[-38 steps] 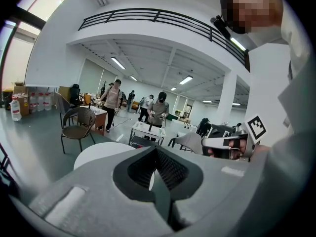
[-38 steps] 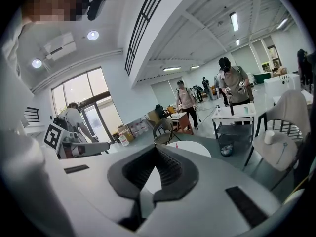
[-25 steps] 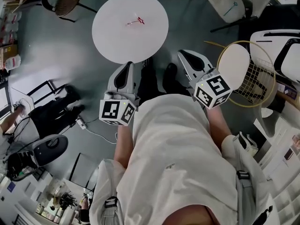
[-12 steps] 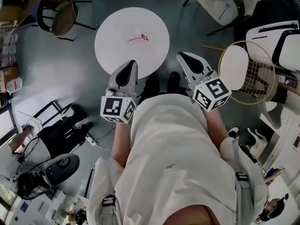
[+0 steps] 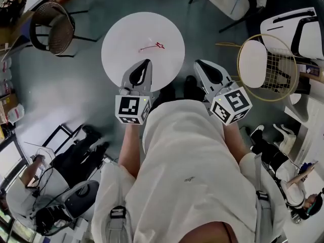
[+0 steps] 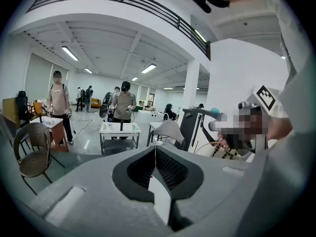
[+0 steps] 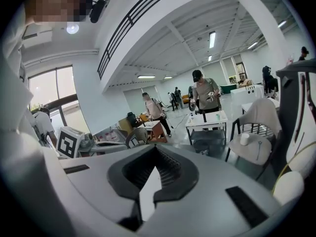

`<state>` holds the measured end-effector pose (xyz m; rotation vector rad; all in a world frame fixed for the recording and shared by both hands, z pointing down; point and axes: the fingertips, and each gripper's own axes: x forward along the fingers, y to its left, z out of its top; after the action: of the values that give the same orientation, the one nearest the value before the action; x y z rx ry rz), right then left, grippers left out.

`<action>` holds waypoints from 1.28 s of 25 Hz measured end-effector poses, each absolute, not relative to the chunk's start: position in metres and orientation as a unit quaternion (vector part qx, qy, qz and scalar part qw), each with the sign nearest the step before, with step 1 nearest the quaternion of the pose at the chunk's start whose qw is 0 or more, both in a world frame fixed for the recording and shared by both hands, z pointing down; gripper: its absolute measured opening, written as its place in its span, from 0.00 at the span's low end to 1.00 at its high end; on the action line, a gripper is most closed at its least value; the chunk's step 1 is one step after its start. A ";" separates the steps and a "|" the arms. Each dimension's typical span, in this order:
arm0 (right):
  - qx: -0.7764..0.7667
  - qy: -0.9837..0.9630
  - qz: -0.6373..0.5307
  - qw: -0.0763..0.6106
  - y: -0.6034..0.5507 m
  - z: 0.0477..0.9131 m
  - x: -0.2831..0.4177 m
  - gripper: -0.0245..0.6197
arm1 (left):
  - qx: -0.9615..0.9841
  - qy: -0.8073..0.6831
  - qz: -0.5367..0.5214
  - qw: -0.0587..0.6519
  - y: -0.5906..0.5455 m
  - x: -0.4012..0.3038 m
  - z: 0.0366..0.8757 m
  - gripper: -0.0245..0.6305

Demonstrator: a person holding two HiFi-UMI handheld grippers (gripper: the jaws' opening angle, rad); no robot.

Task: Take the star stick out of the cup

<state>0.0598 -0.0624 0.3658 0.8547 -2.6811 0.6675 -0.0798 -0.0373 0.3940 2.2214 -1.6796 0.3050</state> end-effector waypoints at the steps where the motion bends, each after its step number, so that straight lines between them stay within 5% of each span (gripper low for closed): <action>1: 0.301 -0.917 0.230 0.128 -0.061 0.368 0.060 0.05 | 0.785 -0.585 0.112 0.170 -0.039 -0.081 0.399 0.05; 32: 0.363 -0.876 0.257 0.186 -0.046 0.398 0.053 0.05 | 0.811 -0.485 0.292 0.147 -0.077 -0.088 0.535 0.12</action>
<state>0.0525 -0.0459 0.3984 1.0226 -2.4682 0.7230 -0.0882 -0.0769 0.5354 2.3350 -1.3945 0.8393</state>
